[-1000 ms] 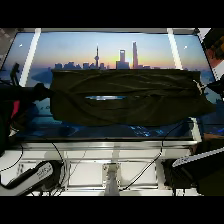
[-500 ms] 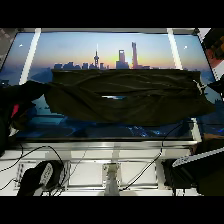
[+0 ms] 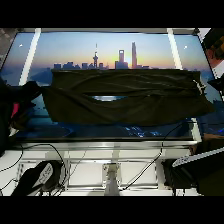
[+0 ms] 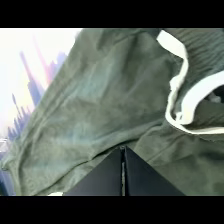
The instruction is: Fold the clothes and pants, and hang the long-sleeved shirts on hangers.
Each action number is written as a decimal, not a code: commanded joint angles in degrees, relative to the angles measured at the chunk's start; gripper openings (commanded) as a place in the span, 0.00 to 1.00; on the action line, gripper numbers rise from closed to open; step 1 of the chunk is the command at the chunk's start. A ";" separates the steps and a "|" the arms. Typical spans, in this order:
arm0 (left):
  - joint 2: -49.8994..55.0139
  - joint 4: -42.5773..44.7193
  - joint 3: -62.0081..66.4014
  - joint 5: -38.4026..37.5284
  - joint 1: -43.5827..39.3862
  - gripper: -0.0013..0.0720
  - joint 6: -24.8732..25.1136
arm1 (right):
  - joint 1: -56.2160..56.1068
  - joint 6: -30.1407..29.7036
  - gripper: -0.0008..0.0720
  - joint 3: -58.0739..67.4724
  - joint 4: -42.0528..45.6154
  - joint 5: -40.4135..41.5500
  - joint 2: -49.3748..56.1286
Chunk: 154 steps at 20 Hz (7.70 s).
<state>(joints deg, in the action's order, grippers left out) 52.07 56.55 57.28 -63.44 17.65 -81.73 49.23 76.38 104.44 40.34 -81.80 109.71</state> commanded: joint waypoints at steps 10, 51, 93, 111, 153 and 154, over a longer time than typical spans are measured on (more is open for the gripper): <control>34.12 -5.84 0.15 37.77 -2.05 0.44 0.22 | -7.13 2.45 0.05 0.02 2.25 1.01 -0.02; 23.61 -4.76 -16.57 0.22 10.71 0.45 30.12 | -5.77 -1.11 0.46 -4.74 -2.62 -5.57 -0.02; 10.25 16.70 -14.88 -7.98 9.20 0.03 23.37 | 7.15 15.17 0.72 -4.76 21.97 -17.25 3.98; 10.32 14.32 -14.93 -7.23 9.20 0.03 23.17 | 6.73 10.71 0.33 -4.74 24.02 -10.84 5.53; 33.81 -27.69 13.57 24.33 1.42 0.02 33.73 | -3.45 31.54 0.04 -4.15 2.19 26.21 -9.25; 34.42 -27.69 13.66 27.32 0.39 0.02 33.03 | -4.31 32.28 0.04 -4.15 2.21 28.00 -8.52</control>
<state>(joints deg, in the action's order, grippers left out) 84.49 31.03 70.57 -45.43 21.08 -48.03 47.62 105.91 100.22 41.85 -60.71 99.61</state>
